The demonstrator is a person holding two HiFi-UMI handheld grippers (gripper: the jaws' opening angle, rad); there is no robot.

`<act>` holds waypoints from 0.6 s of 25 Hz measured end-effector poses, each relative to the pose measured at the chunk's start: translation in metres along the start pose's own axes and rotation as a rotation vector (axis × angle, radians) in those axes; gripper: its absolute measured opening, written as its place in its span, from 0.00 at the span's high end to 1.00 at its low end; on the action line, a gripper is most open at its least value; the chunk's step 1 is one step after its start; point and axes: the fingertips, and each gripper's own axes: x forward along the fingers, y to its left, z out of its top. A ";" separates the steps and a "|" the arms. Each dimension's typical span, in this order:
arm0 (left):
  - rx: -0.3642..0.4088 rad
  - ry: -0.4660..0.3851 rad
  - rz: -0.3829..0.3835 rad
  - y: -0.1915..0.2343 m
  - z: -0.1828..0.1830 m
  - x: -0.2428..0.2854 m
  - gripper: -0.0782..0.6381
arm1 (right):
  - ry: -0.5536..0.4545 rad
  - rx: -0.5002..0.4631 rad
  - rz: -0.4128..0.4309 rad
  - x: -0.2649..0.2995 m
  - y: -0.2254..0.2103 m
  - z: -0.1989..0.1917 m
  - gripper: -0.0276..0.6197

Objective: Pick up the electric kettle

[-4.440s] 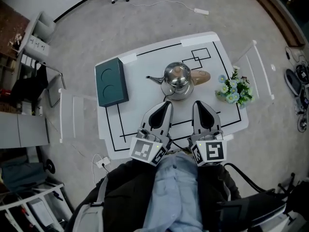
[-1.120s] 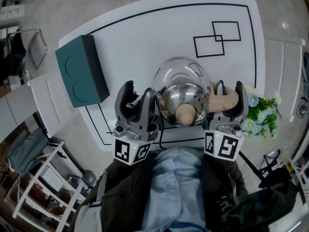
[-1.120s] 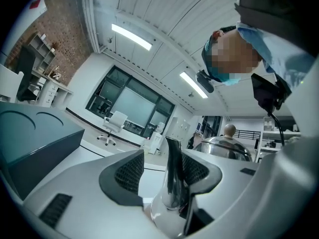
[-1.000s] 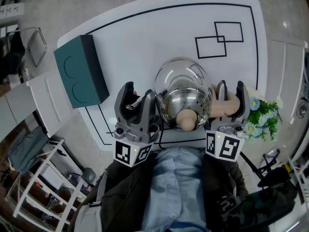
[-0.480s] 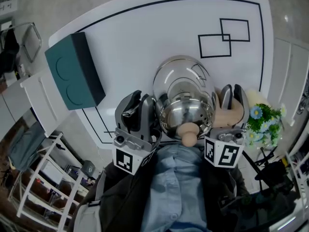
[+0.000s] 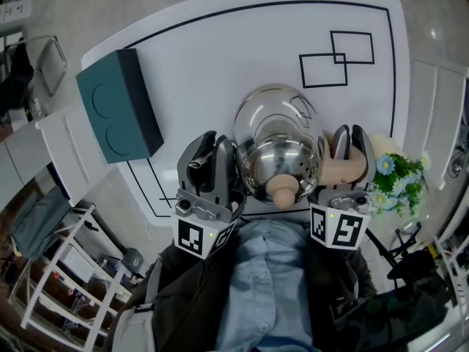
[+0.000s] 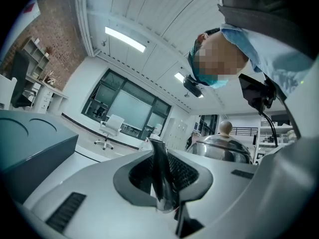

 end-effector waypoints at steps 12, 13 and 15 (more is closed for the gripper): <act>0.022 -0.016 0.006 -0.006 0.013 -0.011 0.80 | -0.015 0.006 0.021 -0.010 0.006 0.010 0.82; 0.022 -0.019 0.007 -0.006 0.014 -0.013 0.80 | -0.017 0.004 0.023 -0.012 0.007 0.011 0.83; 0.026 -0.029 0.007 -0.008 0.019 -0.016 0.80 | -0.027 0.003 0.029 -0.015 0.009 0.015 0.82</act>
